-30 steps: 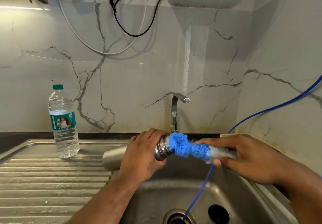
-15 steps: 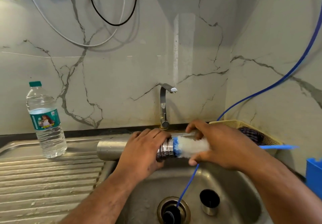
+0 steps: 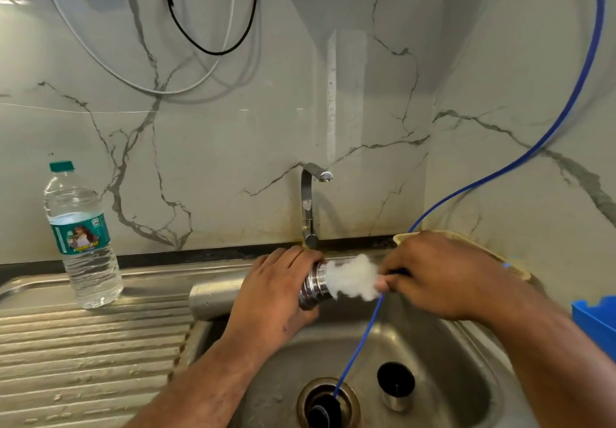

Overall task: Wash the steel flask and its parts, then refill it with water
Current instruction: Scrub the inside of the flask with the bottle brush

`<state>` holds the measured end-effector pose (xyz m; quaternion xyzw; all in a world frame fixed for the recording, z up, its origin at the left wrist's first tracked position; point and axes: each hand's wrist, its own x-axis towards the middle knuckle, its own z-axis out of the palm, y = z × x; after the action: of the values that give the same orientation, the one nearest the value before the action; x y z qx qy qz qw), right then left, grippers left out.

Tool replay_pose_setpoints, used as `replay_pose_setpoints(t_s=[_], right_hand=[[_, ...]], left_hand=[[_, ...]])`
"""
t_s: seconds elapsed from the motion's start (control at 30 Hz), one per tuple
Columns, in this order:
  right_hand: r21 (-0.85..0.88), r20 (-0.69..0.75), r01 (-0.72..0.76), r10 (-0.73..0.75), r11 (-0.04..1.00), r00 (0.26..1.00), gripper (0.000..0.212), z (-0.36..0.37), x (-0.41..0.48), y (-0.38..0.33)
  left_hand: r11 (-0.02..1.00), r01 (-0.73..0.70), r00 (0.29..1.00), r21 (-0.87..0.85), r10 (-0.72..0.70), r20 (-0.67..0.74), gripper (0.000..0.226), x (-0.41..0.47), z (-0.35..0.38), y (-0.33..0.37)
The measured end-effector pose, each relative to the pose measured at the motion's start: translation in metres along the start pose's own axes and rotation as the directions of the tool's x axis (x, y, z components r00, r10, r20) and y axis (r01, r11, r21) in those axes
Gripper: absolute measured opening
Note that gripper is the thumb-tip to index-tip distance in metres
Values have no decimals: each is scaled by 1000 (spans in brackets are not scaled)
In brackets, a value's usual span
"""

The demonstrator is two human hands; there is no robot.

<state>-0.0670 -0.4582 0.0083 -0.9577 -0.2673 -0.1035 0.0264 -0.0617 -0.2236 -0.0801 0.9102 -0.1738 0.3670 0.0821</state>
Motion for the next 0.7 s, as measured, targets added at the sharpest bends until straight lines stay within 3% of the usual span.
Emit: replay_pose_setpoints(t_s=[0.1, 0.23, 0.33, 0.4, 0.47, 0.53, 0.6, 0.67, 0.7], right_hand=[[52, 64, 21, -24, 998, 998, 22, 19, 9, -19], [94, 55, -62, 57, 994, 997, 27, 15, 3, -17], [-172, -72, -99, 87, 980, 994, 29, -3, -12, -11], [-325, -177, -38, -22, 945, 984, 29, -10, -13, -17], [-344, -186, 38, -107, 938, 977, 32, -9, -5, -19], [-200, -132, 76, -103, 977, 986, 31, -5, 8, -12], [238, 5, 8, -10, 971, 1000, 36, 2, 18, 2], [635, 251, -200, 46, 746, 967, 46, 8, 23, 10], [689, 326, -257, 27, 677, 945, 48, 12, 25, 10]], left_hand=[[991, -135, 991, 5, 135, 3, 83, 2, 3, 23], [995, -101, 994, 21, 100, 40, 82, 1, 5, 12], [1000, -9, 1000, -9, 9, 12, 73, 0, -3, -5], [999, 24, 999, -36, -25, -25, 69, 2, -8, -12], [999, 28, 1000, -40, -29, -7, 69, 2, -8, -13], [999, 25, 1000, -29, -25, -3, 70, 0, -5, -12], [1000, 19, 1000, 6, -19, 4, 75, -1, -3, -14], [999, 0, 1000, 52, -1, 17, 82, -2, -1, -18], [997, -9, 999, 76, 6, 39, 84, -2, 0, -20]])
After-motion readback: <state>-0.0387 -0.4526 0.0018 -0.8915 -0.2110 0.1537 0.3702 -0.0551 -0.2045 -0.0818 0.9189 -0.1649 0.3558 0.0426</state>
